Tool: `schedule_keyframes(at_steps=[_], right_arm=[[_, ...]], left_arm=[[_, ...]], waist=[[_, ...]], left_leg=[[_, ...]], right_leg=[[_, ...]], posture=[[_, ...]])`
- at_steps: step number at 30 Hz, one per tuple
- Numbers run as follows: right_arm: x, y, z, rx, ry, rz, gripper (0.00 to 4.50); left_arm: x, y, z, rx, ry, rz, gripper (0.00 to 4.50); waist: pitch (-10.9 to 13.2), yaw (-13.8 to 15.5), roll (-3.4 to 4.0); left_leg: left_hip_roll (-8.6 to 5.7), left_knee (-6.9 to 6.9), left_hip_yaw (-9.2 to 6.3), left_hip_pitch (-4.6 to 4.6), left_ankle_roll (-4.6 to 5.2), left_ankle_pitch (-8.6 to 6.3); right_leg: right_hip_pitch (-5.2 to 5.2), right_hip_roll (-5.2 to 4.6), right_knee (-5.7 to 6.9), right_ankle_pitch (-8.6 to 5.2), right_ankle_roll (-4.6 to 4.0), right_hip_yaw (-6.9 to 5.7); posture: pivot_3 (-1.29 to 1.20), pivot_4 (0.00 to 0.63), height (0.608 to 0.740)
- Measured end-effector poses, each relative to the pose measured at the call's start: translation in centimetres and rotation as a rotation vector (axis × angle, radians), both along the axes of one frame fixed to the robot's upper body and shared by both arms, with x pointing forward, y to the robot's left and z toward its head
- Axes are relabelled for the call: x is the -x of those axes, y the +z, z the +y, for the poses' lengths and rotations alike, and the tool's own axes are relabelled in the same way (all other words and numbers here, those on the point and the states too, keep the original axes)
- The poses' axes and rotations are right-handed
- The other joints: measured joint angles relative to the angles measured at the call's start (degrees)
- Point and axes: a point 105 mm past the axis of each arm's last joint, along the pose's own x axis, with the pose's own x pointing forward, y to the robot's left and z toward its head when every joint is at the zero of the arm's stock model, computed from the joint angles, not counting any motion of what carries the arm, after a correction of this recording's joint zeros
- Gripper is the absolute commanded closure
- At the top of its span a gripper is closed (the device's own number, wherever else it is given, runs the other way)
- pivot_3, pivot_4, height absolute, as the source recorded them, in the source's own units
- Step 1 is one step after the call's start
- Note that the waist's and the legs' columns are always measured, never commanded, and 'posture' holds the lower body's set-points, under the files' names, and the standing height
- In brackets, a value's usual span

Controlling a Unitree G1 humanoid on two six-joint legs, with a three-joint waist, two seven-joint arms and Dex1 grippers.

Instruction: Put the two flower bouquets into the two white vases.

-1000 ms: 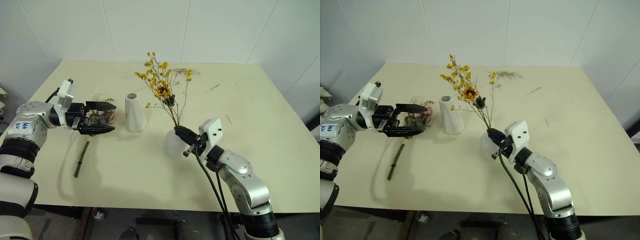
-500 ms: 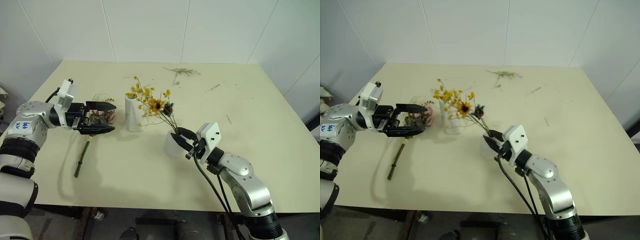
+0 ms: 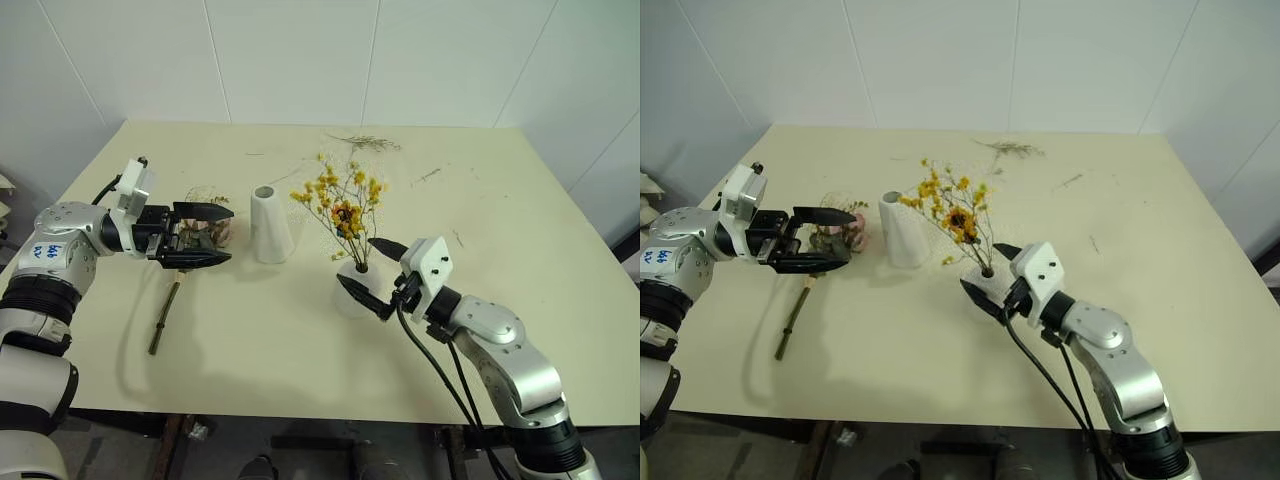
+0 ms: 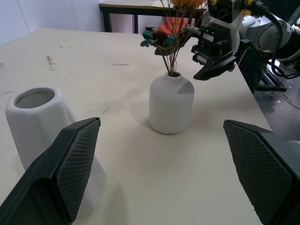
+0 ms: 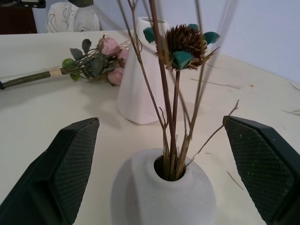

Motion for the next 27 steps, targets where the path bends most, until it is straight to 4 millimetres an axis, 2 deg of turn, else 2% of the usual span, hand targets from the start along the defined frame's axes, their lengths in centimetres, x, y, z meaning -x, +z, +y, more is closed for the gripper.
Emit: schedule_keyframes(at_steps=[9,21,27], right_arm=[[0.8,0.0,-0.9,0.064,0.042,0.040,0.03],[0.9,0.0,-4.6,0.172,0.001,0.091,0.03],[0.8,0.9,-6.0,0.162,-0.025,0.074,0.03]], left_arm=[[0.0,0.2,0.1,0.007,0.004,-0.008,0.00],[-0.1,1.0,1.2,0.046,0.052,-0.046,0.00],[0.0,1.7,2.0,0.083,0.079,-0.084,0.00]], waist=[[0.0,0.1,-0.01],[0.0,0.1,-0.02],[0.0,0.2,-0.03]], left_leg=[[0.00,0.00,0.01,0.00,0.00,0.00],[0.00,0.00,0.01,0.00,0.00,0.00],[-0.01,0.02,0.03,0.00,0.00,0.00]], right_leg=[[0.00,0.00,0.00,0.00,0.00,0.00],[0.00,0.00,-0.01,0.00,0.00,0.00],[0.00,0.00,-0.01,0.00,0.00,0.00]], posture=[[0.00,0.150,0.740],[0.00,0.150,0.740],[0.00,0.150,0.740]])
